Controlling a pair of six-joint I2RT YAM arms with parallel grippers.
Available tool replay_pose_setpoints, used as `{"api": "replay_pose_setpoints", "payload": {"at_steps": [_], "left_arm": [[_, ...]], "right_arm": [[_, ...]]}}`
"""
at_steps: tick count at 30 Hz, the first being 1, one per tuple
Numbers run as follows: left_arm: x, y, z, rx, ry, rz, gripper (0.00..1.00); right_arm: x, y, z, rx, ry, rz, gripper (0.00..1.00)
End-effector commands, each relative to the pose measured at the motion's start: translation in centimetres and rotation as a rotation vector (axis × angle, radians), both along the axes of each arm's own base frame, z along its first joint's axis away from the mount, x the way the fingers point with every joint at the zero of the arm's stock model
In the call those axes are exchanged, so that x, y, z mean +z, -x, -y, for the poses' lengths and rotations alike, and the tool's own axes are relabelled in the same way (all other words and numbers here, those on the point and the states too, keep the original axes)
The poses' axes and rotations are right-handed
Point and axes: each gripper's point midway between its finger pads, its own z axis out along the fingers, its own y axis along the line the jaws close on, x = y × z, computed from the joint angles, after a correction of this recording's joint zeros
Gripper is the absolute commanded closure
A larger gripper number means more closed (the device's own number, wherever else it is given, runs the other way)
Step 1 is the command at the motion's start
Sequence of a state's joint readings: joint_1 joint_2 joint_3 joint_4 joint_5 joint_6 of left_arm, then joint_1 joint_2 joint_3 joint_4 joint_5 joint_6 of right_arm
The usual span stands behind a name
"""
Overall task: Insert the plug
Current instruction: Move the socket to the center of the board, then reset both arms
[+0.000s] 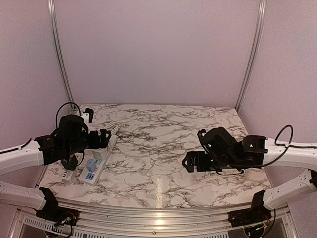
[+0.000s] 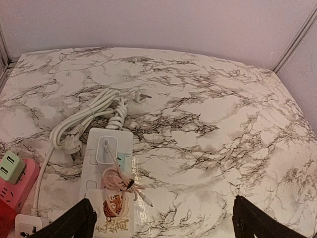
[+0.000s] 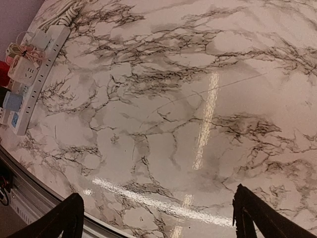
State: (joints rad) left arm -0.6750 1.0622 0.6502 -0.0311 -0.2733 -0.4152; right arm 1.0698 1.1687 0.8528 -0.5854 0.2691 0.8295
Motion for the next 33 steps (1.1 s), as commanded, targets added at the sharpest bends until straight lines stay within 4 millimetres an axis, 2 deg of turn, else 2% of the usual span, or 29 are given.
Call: {"api": "replay_pose_setpoints", "payload": {"at_steps": [1,6,9,15,19,22,25,27,30,33], "left_arm": [[3.5,2.6,1.0,-0.113,0.021,0.029,0.01],[6.4,5.0,0.1,-0.194,0.024,0.099,0.01],[7.2,6.0,-0.9,-0.197,0.026,0.134,0.01],[6.8,7.1,-3.1,-0.152,-0.002,0.15,0.01],[6.7,7.1,-3.8,-0.132,-0.045,0.139,0.01],[6.5,6.6,-4.3,-0.102,-0.077,0.136,0.01],[5.8,6.0,-4.1,-0.102,-0.091,0.107,0.01],[5.6,5.5,-4.1,-0.097,-0.086,0.093,0.01],[5.7,4.6,-5.0,-0.06,-0.087,0.083,0.01],[6.2,3.8,-5.9,-0.034,-0.077,0.081,0.01]], "right_arm": [[5.6,-0.3,1.5,-0.006,-0.046,0.121,0.01],[8.7,-0.2,4.5,-0.048,-0.057,0.214,0.01],[11.1,0.0,6.2,-0.078,-0.106,0.285,0.01],[17.1,1.2,9.9,-0.091,-0.288,0.475,0.01],[20.2,1.8,11.4,-0.07,-0.351,0.608,0.02],[20.8,0.7,12.2,-0.126,-0.278,0.667,0.02],[20.2,-1.4,13.2,-0.252,-0.112,0.688,0.01],[20.1,-2.6,13.1,-0.292,-0.012,0.704,0.02],[20.3,-4.1,12.3,-0.277,0.023,0.703,0.02],[19.2,-6.5,13.5,-0.309,0.056,0.657,0.01]]}}
